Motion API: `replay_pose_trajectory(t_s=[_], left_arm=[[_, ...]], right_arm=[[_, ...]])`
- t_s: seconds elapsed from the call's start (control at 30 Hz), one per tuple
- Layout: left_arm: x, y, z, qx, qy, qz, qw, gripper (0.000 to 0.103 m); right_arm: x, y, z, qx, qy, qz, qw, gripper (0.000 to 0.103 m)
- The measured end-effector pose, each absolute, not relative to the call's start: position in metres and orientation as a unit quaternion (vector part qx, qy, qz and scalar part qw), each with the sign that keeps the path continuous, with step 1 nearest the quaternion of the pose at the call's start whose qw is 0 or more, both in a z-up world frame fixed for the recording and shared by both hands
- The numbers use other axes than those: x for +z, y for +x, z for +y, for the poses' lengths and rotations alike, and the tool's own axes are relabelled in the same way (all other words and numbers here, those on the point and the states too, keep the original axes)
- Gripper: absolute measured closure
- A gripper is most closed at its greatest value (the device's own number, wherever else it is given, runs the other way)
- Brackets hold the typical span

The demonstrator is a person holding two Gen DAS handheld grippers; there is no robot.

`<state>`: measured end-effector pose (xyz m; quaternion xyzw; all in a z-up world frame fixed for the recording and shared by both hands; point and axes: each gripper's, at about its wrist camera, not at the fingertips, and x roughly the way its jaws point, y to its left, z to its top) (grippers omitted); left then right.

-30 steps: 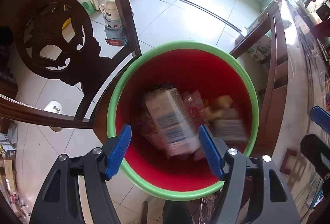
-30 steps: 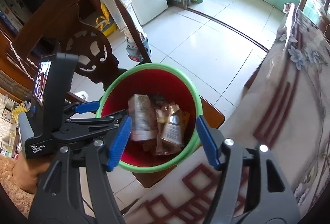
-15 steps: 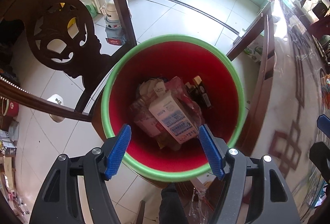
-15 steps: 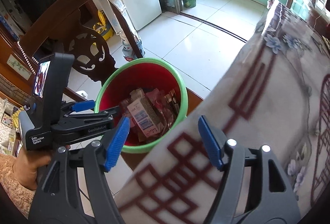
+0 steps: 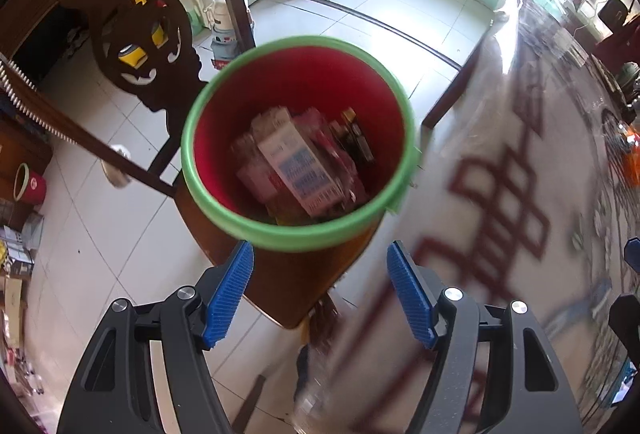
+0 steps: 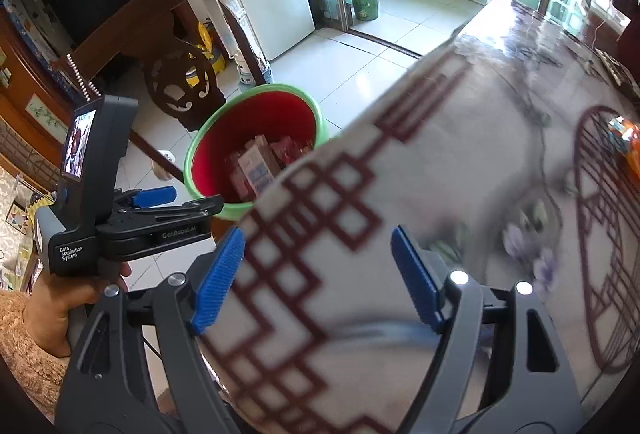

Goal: Collect trash

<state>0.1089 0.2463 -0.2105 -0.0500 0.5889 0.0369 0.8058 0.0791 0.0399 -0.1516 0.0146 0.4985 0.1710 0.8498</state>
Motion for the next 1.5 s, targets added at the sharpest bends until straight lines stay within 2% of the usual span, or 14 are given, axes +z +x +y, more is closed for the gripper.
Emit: replay_pose_trajectory(t_s=[0.2,0.3,0.37,0.47,0.53,0.63,0.77,0.9,1.1,1.5], left_arm=[[-0.184,0.067,0.208,0.028,-0.058,0.565,0.823,0.034],[-0.160,0.051,0.186,0.018,-0.053,0.538,0.841,0.031],[-0.143,0.043,0.175,0.014,-0.053,0.517,0.854,0.024],[-0.119,0.033,0.161,0.017,-0.049,0.486,0.872,0.023],[-0.098,0.026,0.153,0.025,-0.043,0.456,0.889,0.016],[-0.065,0.013,0.144,0.038,-0.036,0.390,0.919,0.008],[-0.013,-0.009,0.126,0.061,-0.011,0.277,0.959,0.008],[0.022,-0.022,0.110,0.060,-0.010,0.215,0.975,0.008],[0.049,-0.022,0.094,0.055,-0.019,0.218,0.974,0.008],[0.044,-0.026,0.088,0.043,-0.025,0.228,0.972,0.008]], right_arm=[[-0.132,0.041,0.009,0.158,0.003,0.469,0.869,0.025],[-0.112,0.028,-0.007,0.145,-0.003,0.438,0.887,0.013],[-0.101,0.020,-0.019,0.137,-0.004,0.419,0.897,0.005],[-0.093,0.012,-0.031,0.126,-0.011,0.408,0.904,0.005],[-0.086,0.006,-0.039,0.115,-0.009,0.391,0.913,0.005],[-0.063,-0.011,-0.059,0.101,0.015,0.332,0.938,0.005],[-0.021,-0.040,-0.081,0.066,0.028,0.206,0.976,0.005],[0.006,-0.065,-0.094,0.009,0.033,0.102,0.994,0.005],[0.027,-0.062,-0.108,0.000,0.043,0.128,0.991,0.005],[0.016,-0.056,-0.105,0.002,0.028,0.178,0.984,0.005]])
